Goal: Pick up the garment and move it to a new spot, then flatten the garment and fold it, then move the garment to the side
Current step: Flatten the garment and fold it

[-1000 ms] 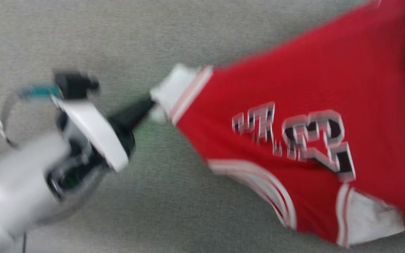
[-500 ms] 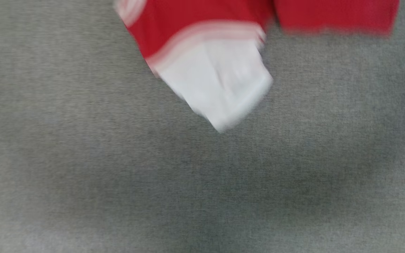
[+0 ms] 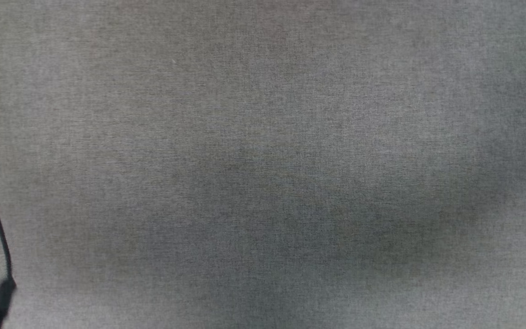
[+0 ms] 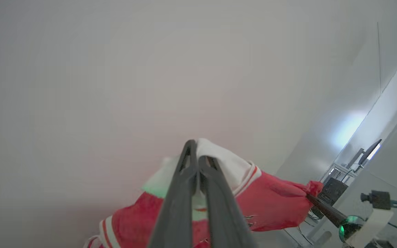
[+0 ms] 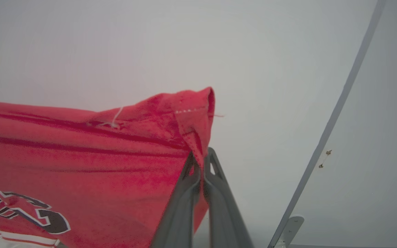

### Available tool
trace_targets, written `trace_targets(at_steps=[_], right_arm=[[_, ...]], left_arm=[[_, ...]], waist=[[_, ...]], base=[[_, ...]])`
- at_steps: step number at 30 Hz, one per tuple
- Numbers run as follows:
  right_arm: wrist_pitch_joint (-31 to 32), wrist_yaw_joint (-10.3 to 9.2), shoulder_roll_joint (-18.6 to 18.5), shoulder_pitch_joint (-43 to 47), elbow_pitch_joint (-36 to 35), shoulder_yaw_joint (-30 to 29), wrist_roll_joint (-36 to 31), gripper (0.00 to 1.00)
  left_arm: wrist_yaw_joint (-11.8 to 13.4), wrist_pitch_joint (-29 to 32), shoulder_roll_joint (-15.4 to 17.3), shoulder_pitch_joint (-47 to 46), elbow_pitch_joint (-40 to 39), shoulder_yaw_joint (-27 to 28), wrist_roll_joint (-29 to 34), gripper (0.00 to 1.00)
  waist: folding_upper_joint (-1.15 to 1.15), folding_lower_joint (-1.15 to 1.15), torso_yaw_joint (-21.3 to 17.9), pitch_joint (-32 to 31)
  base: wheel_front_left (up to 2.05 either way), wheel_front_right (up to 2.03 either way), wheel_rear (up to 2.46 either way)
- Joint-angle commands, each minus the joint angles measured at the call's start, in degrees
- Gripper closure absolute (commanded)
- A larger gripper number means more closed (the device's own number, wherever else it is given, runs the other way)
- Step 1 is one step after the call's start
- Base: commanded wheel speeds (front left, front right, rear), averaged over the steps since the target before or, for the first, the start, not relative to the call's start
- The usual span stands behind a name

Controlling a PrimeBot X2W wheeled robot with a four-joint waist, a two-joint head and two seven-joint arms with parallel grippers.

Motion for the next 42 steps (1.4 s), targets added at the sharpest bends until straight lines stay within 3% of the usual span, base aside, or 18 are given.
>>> trace_targets(at_steps=[1,7,8,12,16,24,31,37,42], right_arm=[[-0.5,-0.41,-1.0,2.3,-0.1,0.8,0.9,1.0],[1.8,-0.36,-4.0,18.5,-8.0,6.1,8.4,1.0],[1.8,-0.36,-4.0,18.5,-8.0,6.1,8.4,1.0],[4.7,-0.36,-7.4,32.8,-15.2,5.9,12.3,1.0],[8.2,-0.36,-8.1,47.7,-22.7,2.7,14.8,1.0],[17.3,-0.35,-4.5,73.0,-38.1,-7.2,17.3,1.0],[24.1,-0.27,0.8,88.0,-50.9,-15.0,16.8,1.0],[27.8,-0.24,5.3,95.1,-58.7,-19.6,16.6,1.0],[27.7,-0.23,6.2,92.4,-59.0,-19.3,16.4,1.0]], left_arm=[[0.2,-0.8,1.9,3.3,-2.4,0.2,-0.8,1.0],[0.2,-2.5,6.6,25.1,-17.4,-0.4,0.0,1.0],[0.2,-2.5,6.6,25.1,-17.4,-0.4,0.0,1.0],[0.2,-2.6,6.2,40.3,-24.5,4.3,3.4,1.0],[0.2,-2.6,5.5,53.7,-30.5,5.9,8.1,1.0],[0.2,-2.6,7.5,70.6,-38.5,4.5,12.3,1.0],[0.2,-2.6,10.6,80.4,-44.9,4.9,12.8,1.0],[0.2,-2.6,14.4,88.3,-51.2,5.0,12.1,1.0],[0.2,-2.6,14.7,85.4,-51.5,5.4,12.9,1.0]], waist=[[0.0,0.0,0.3,-0.3],[0.0,0.0,1.1,-2.9],[0.0,0.0,1.1,-2.9],[0.0,0.0,2.6,-5.2],[0.0,0.0,3.9,-8.2],[0.0,0.0,4.7,-13.0],[0.0,0.0,3.9,-14.5],[0.0,0.0,2.5,-14.6],[0.0,0.0,2.0,-14.2]], base=[[0.0,0.0,0.0],[0.0,0.0,0.0],[0.0,0.0,0.0],[0.0,0.0,0.0],[0.0,0.0,0.0],[0.0,0.0,0.0],[0.0,0.0,0.0],[0.0,0.0,0.0],[0.0,0.0,0.0]])
